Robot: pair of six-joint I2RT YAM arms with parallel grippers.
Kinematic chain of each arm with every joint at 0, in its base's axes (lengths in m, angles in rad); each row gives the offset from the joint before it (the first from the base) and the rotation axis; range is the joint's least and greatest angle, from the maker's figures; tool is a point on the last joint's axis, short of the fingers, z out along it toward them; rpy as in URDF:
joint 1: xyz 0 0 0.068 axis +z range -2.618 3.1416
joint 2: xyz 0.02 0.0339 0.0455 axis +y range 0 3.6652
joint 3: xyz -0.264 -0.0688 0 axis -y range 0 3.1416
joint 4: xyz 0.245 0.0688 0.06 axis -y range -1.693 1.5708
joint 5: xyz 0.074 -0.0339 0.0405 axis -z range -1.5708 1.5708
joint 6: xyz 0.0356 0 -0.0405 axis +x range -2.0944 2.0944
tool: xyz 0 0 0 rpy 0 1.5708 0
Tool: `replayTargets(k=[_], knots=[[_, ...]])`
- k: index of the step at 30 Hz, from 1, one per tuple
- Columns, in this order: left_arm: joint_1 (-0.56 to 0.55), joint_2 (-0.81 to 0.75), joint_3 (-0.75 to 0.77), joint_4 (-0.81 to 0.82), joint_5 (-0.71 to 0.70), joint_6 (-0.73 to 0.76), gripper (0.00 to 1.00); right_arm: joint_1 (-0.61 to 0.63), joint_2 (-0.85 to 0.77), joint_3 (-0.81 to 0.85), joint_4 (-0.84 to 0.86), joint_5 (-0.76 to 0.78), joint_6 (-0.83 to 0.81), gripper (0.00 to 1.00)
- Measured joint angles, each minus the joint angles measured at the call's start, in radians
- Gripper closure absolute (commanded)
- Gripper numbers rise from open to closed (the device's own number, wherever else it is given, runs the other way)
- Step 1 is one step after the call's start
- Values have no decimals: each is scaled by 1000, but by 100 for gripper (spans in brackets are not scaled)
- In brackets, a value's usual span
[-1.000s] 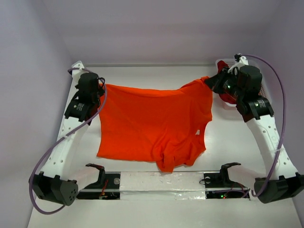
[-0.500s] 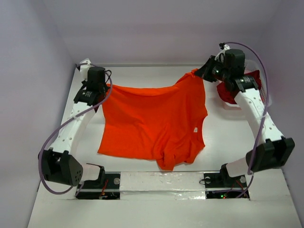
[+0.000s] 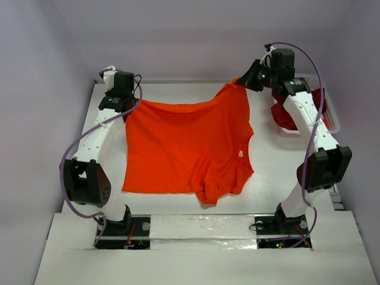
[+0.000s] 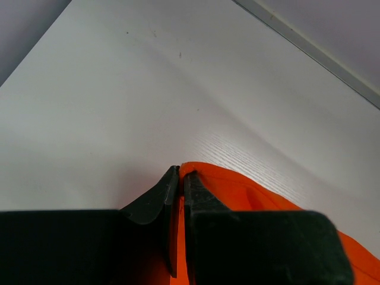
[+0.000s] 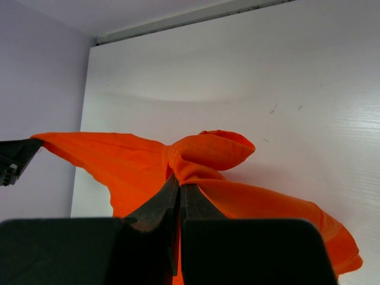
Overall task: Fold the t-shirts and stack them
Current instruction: Flatten out the tshirt
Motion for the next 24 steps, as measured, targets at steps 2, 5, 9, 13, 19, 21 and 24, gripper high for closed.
replayTargets(k=[2,5,9,13,19,21,24], knots=[[6,19,9,0,0,0,100,0,29,36,-2,-4,3,100],[17,42,20,0,2,-5,100,0,80,83,-5,-8,3,100],[29,107,59,-1,4,-15,100,0,150,125,-8,-13,3,100],[35,177,103,-2,12,-26,100,0,224,151,-9,-15,5,100],[40,293,220,-25,27,-37,100,0,334,195,-15,-22,19,100],[45,330,258,-29,30,-37,100,0,371,229,-30,-26,26,100],[58,385,315,-45,31,-39,100,0,423,305,-52,-30,32,100]])
